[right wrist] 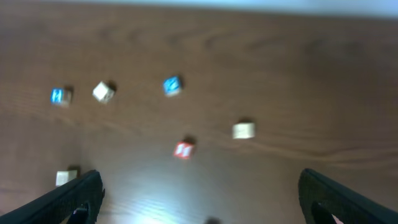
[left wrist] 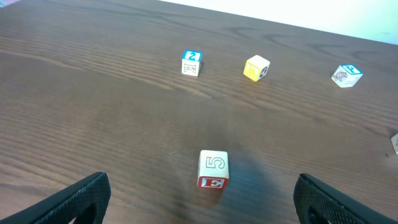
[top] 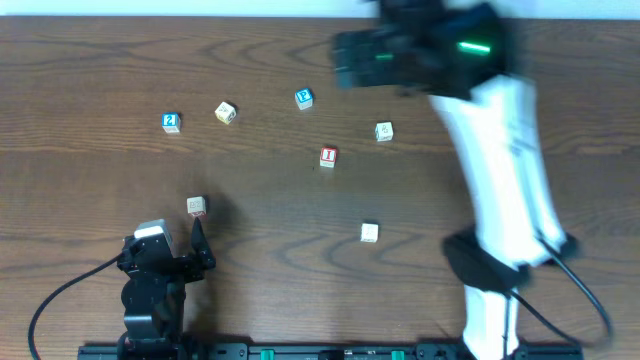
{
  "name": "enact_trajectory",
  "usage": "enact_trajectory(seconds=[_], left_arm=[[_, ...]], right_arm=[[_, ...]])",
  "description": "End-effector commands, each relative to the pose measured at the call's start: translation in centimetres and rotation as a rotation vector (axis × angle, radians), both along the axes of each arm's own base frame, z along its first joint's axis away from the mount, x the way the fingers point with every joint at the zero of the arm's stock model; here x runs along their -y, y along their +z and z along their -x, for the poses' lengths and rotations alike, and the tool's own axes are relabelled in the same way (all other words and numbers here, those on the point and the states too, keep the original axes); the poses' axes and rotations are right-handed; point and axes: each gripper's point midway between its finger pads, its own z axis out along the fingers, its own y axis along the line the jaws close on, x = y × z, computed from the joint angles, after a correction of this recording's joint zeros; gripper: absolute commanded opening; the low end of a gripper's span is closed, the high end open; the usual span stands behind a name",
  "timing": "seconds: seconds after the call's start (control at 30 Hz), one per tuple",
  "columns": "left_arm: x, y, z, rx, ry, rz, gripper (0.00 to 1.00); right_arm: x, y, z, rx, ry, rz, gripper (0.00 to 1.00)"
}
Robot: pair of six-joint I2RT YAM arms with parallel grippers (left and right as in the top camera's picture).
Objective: Spell out Ai2
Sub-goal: 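Carry the 'I' block upward and set it down mid-table, then move right gripper to the red 'A' block at right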
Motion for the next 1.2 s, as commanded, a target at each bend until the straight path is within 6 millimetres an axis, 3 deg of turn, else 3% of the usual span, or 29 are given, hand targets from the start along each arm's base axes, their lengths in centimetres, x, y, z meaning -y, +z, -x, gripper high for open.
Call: enact_trajectory(seconds=[0.0, 0.1, 0.27, 0.57, 0.77, 0.93, 1.17], left_arm=[[-0.3, -0.8, 0.1, -0.019, 0.011, -0.017, 0.95], [-0.3, -0.8, 0.1, -0.019, 0.011, -0.017, 0.96], [-0.3, -0.8, 0.1, -0.019, 0.011, -0.017, 0.95], [-0.3, -0.8, 0.1, -0.019, 0.011, -0.017, 0.95], [-0.3, -0.8, 0.1, -0.019, 0.011, -0.017, 0.95], [-0.3, -0.8, 0.1, -0.019, 0.011, -0.017, 0.95], [-0.3, -0.8, 0.1, -0.019, 0.011, -0.017, 0.95]], right_arm=[[4.3, 1.4, 0.7, 0.022, 0.024, 0.039, 0.99], [7.8, 1.4, 1.7, -0.006, -0.042, 0.044, 0.99], [12.5, -0.6, 3.6, -0.108, -0.149, 0.033, 0.99], [16.5, -6.3, 5.7, -0.211, -0.203, 0.074, 0.99], [19.8, -10.5, 6.9, -0.285, -0.295, 0.190, 0.99], [21.1, -15.7, 7.4, -0.387, -0.373, 0.237, 0.99], [21.2, -25.1, 7.1, -0.545, -0.526, 0.092, 0.97]])
